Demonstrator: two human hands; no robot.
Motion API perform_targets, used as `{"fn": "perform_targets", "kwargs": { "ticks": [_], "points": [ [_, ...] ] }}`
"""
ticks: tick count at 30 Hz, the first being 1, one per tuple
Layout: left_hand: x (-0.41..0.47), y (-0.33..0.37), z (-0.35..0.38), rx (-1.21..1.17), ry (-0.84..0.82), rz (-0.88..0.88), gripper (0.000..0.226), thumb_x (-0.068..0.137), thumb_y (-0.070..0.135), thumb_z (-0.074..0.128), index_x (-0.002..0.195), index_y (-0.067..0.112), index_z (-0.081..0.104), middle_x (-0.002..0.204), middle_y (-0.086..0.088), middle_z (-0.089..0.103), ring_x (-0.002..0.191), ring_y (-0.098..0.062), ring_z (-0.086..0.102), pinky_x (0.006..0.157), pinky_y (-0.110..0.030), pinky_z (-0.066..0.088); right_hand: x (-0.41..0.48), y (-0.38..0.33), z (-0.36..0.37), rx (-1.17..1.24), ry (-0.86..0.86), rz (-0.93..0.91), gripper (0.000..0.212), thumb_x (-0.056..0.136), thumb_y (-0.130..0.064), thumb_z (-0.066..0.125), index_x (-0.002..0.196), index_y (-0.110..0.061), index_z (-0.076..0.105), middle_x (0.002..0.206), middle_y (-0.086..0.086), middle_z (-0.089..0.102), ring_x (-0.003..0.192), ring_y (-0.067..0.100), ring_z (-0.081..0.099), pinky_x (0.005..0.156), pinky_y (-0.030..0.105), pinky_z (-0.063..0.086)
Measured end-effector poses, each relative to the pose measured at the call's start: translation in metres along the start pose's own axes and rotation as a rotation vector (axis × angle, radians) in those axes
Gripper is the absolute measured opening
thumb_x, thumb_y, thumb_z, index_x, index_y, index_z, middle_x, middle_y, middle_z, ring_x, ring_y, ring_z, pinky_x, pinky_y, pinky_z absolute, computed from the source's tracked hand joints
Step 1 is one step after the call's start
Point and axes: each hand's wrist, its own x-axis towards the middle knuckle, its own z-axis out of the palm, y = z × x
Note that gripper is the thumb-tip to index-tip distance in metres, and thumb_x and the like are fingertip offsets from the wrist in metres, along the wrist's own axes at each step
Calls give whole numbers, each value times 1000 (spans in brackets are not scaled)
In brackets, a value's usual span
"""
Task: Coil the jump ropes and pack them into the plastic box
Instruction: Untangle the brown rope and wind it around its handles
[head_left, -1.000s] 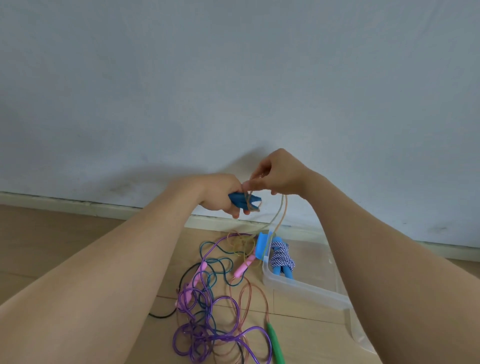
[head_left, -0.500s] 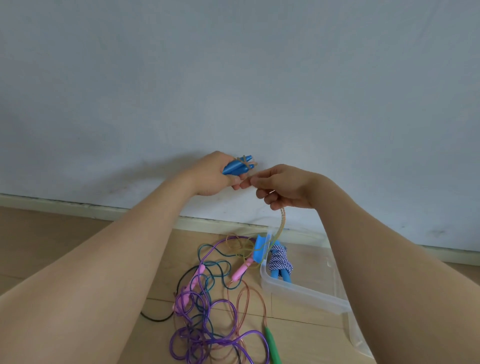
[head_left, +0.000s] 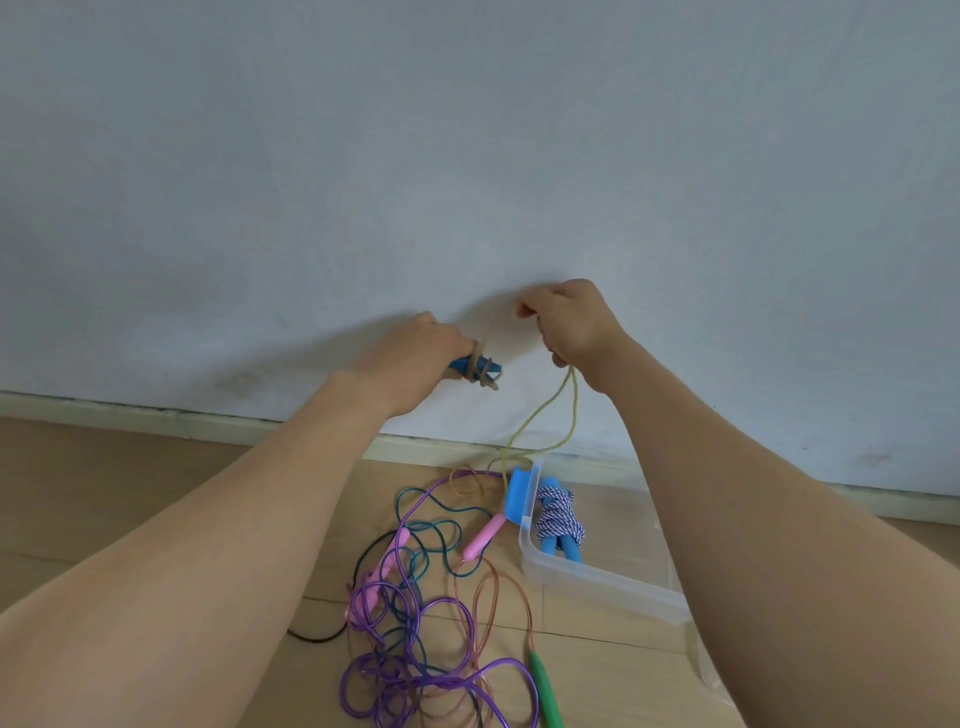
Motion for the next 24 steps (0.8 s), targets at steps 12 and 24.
{"fn": "perform_targets", "kwargs": {
  "ticks": [12, 24],
  "points": [
    [-12, 17, -22, -106, 420, -11, 15, 105, 23, 61, 112, 9, 60, 86, 2, 55, 84, -21, 45, 70, -37, 41, -11, 3, 6, -267, -471, 161, 34, 107, -26, 50, 99, -7, 76, 59, 0, 33, 50, 16, 26, 45, 25, 22],
    [-2, 26, -22, 26, -1, -173, 22, 93, 9, 59, 98, 26, 72, 85, 1, 65, 77, -28, 64, 71, -41, 57, -19, -20, 11, -128, -482, 193, 31, 98, -21, 47, 83, -4, 68, 53, -3, 37, 50, 16, 27, 48, 26, 31]
  ]
}}
